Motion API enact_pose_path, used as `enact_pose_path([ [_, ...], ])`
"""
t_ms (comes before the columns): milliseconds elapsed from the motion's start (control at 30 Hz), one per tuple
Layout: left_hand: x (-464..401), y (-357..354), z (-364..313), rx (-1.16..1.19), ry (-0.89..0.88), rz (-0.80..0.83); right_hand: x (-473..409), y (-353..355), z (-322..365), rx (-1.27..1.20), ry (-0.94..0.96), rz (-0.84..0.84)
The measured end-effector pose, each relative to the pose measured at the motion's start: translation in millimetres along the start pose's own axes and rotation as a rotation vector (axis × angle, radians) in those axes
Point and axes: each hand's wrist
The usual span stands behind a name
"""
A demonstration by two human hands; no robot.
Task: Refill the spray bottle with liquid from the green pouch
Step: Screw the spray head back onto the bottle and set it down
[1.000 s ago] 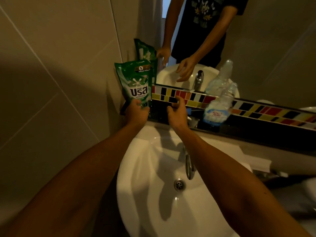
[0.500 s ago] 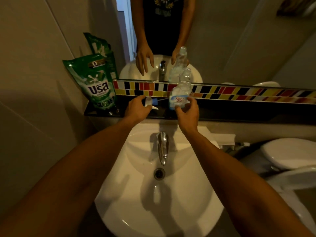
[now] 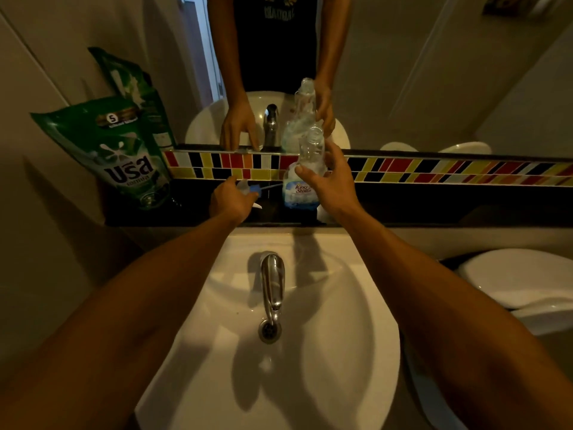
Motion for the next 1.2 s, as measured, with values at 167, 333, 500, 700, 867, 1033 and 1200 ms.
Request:
enact_pose_path([
  [167, -3.3, -12.0, 3.2, 0.011, 0.031, -0.038, -5.3, -2.0, -0.2, -0.049, -0.023, 0.067],
  [333, 2.2, -11.7, 4.6, 0.103, 0.086, -0.069, -4.8, 0.9, 4.2, -0.059, -0.045, 0.1],
  [500, 6.0, 0.3, 9.6, 0.186, 0.09, -0.106, 3.9, 5.7, 6.5, -0.054, -0.012, 0.094],
  [700, 16.7, 36.1, 4.2, 0.468, 0.054, -0.078, 21.7, 20.8, 17.9, -0.049, 0.059, 0.078],
  [867, 28.7, 78.4, -5.5, 0.656, 0.041, -0.011, 40.2, 37.3, 24.0, 0.013, 0.079, 0.073],
  [1033, 47.6, 122.2, -24.6, 0.742, -0.03, -0.041, 65.0, 55.8, 25.9, 0.038, 0.053, 0.084],
  [1200, 56.6, 163.6, -42.8, 0.756, -0.102, -0.066, 83.2, 71.4, 27.1, 0.133, 0.017, 0.114],
])
Point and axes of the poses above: each hand's wrist, its own x-axis away from the middle knuckle, its own y-axis out of the back of the hand, z = x × y, and after that the axes turned 4 degrees about -x, right-handed
